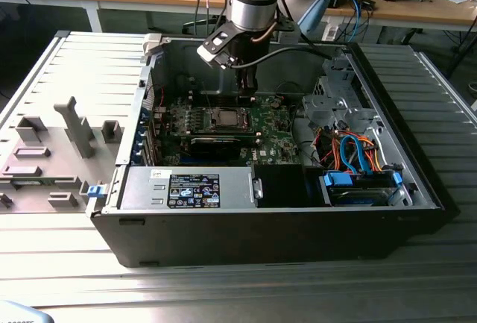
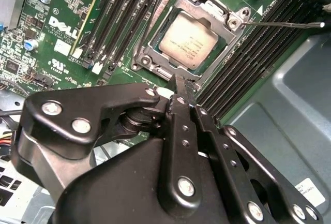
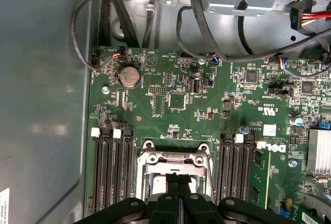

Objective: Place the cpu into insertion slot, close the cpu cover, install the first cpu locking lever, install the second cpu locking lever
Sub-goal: 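Close the cpu cover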

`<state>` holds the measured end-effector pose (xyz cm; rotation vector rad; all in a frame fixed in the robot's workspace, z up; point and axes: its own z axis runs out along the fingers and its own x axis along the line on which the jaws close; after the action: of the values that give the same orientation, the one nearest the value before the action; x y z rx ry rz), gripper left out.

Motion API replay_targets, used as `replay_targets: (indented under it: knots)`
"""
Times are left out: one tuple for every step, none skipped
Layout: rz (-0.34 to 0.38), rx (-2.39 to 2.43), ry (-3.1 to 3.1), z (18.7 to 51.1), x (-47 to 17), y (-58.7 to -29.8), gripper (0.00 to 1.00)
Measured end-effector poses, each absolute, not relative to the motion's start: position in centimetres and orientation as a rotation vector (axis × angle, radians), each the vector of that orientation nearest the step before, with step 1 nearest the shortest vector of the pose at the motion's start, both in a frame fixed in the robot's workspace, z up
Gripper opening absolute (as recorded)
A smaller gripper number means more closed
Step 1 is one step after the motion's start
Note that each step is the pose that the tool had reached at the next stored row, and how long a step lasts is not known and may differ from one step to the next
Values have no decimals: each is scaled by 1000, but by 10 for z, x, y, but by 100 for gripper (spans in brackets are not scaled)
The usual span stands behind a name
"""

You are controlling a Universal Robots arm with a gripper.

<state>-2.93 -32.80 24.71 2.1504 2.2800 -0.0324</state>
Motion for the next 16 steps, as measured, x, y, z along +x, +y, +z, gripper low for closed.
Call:
replay_targets:
  knots:
    - [-32, 2150, 2280, 247, -30, -328, 11]
    - [-32, 2150, 2280, 247, -30, -328, 11]
    - [-32, 2150, 2280, 246, -30, -328, 11]
    - [-32, 2150, 2280, 246, -31, -328, 11]
    - [-32, 2150, 2280, 246, -31, -328, 11]
    - [-32, 2151, 2280, 246, -31, -328, 11]
    - [-32, 2150, 2280, 245, -31, -328, 11]
    - [-32, 2150, 2280, 245, -32, -328, 11]
    - [-32, 2150, 2280, 244, -32, -328, 11]
    - [-32, 2150, 2280, 244, -33, -328, 11]
    - [-33, 2150, 2280, 244, -33, -328, 11]
    - [-32, 2150, 2280, 243, -33, -328, 11]
    - [-32, 2150, 2280, 243, -33, -328, 11]
    - [-32, 2150, 2280, 243, -34, -328, 11]
    - [-32, 2150, 2280, 242, -34, -328, 11]
    - [-32, 2150, 2280, 242, -34, -328, 11]
